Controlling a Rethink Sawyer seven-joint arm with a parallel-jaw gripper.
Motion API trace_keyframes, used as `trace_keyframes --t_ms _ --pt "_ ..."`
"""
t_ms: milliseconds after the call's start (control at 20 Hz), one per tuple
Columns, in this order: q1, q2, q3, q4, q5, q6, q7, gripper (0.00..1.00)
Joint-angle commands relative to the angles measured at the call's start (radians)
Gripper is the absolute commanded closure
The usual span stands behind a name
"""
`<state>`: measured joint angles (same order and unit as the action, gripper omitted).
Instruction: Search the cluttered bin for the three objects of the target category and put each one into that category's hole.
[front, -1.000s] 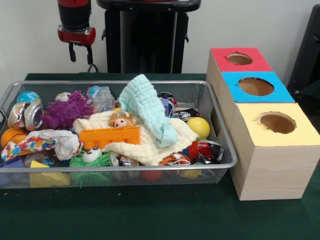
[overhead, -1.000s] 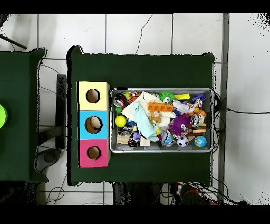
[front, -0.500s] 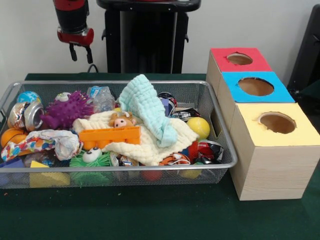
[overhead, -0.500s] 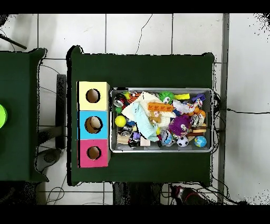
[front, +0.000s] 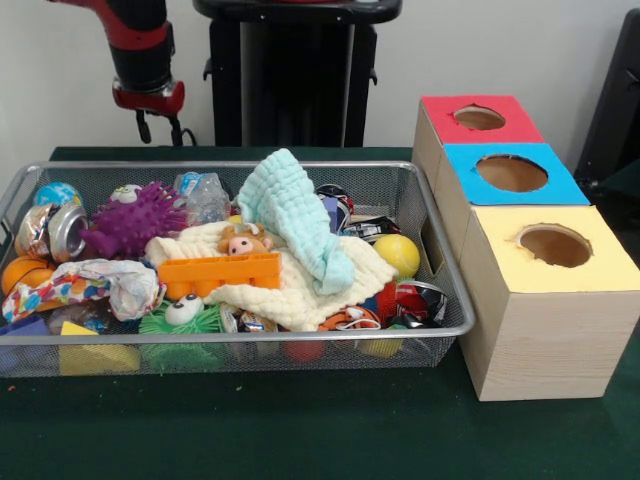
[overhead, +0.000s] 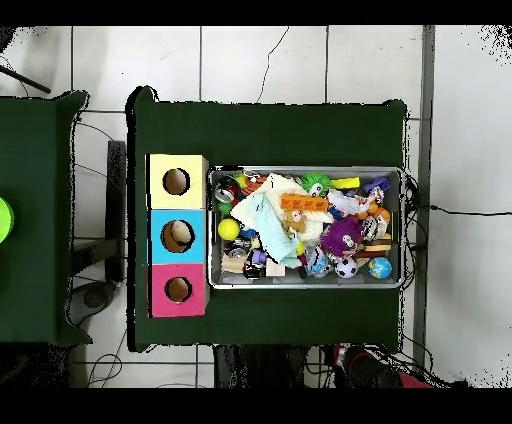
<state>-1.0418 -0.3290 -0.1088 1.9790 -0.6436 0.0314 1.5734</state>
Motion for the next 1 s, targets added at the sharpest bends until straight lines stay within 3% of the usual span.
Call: trace_keyframes --t_ms 50,1000 --pt "0.018 0.093 -0.003 -0.211 0.028 -0.026 0.131 0.00" --pt "-0.065 0.178 0.028 -0.372 0.024 -0.040 0.111 0.00"
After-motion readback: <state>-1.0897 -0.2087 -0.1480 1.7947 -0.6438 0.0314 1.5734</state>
